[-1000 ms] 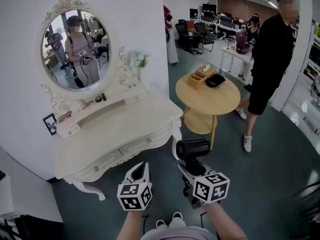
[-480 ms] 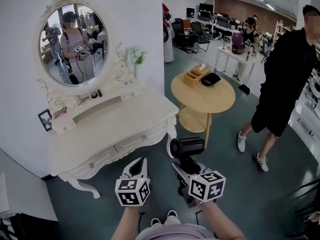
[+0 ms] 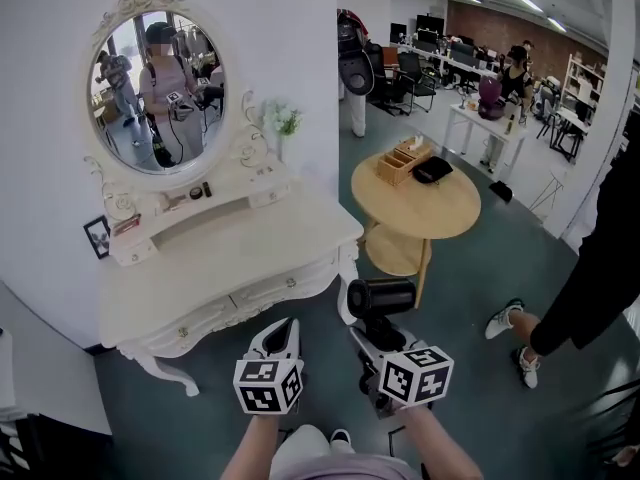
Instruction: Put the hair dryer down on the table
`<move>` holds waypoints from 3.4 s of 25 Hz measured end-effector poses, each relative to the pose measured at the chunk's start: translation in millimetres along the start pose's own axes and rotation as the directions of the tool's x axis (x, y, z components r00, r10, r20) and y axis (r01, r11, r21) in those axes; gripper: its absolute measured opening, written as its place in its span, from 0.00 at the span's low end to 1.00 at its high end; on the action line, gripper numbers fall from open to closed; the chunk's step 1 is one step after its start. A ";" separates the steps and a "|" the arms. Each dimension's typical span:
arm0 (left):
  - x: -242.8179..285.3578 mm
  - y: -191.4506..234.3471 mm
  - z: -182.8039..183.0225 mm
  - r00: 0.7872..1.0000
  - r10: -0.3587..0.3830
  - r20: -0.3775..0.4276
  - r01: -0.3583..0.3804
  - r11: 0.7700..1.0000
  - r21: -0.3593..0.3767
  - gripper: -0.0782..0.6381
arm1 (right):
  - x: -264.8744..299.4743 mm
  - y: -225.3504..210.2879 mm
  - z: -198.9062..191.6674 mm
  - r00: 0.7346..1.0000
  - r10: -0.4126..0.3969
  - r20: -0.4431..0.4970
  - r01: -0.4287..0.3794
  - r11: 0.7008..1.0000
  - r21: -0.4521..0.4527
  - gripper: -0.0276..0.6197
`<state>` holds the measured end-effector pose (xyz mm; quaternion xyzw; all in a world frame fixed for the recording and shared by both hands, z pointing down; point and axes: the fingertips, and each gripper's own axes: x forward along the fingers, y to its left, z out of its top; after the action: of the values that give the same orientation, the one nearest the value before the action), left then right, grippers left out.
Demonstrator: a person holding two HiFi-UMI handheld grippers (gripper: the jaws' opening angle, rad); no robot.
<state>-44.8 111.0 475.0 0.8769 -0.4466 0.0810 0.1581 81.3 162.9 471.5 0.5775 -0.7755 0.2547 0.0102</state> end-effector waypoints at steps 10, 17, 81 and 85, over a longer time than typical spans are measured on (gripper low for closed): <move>47.4 27.5 7.8 1.000 0.000 -0.014 0.000 1.000 -0.002 0.11 | 50.8 -18.6 16.7 1.000 -0.002 -0.017 0.002 1.000 -0.002 0.36; 114.6 66.9 33.5 0.999 -0.035 -0.007 0.035 0.999 -0.014 0.11 | 120.8 -39.8 49.6 1.000 -0.012 -0.013 0.012 1.000 -0.001 0.36; 331.1 234.4 110.7 0.993 0.110 -0.040 -0.113 0.989 -0.092 0.11 | 469.9 -161.1 88.7 0.951 -0.005 -0.308 0.000 1.000 -0.014 0.36; 329.4 235.3 109.0 0.991 0.123 -0.041 -0.127 0.987 -0.094 0.11 | 475.3 -165.3 80.0 0.943 -0.008 -0.332 0.003 1.000 -0.015 0.36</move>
<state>-41.3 -306.4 514.5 0.8369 -0.5013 0.0848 0.2027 94.4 -326.5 612.6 0.5284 -0.7630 0.3428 0.1455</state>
